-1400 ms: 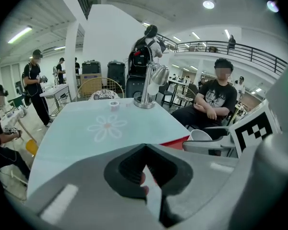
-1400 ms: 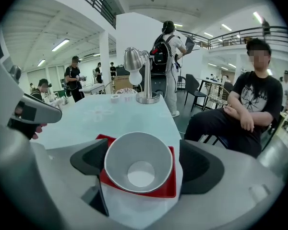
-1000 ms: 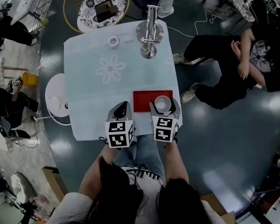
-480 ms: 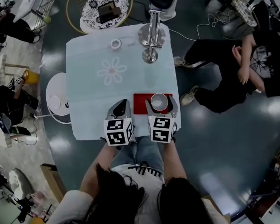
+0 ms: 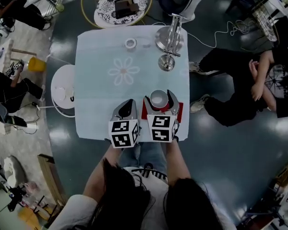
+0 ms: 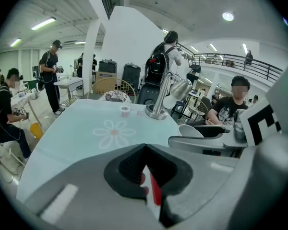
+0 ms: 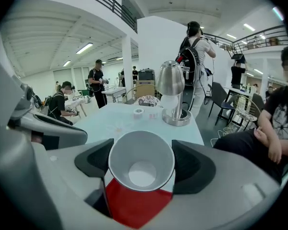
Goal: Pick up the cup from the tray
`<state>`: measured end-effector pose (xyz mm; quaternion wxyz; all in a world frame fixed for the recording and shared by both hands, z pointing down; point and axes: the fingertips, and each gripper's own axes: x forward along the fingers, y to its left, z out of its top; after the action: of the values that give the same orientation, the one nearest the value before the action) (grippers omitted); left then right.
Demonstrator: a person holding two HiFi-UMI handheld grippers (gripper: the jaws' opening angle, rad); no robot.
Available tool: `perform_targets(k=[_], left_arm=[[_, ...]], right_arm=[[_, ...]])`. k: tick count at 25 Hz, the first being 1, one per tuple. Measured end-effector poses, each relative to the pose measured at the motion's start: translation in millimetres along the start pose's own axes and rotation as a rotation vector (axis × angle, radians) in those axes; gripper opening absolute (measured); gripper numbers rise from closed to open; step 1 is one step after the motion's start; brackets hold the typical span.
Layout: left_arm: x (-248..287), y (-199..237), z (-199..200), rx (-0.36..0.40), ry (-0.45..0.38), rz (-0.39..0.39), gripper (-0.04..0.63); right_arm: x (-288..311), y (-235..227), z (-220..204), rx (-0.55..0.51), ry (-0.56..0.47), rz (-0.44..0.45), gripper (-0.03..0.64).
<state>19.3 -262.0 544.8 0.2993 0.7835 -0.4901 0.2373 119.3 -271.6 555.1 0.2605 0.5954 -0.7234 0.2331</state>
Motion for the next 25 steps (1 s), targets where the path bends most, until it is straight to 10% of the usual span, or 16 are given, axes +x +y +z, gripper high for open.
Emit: perform_targets(k=[25], left_arm=[[-7,84,11,-0.138,-0.067,0.193,0.000]], right_arm=[[93,68,27,-0.142,0.006,0.209,0.393]])
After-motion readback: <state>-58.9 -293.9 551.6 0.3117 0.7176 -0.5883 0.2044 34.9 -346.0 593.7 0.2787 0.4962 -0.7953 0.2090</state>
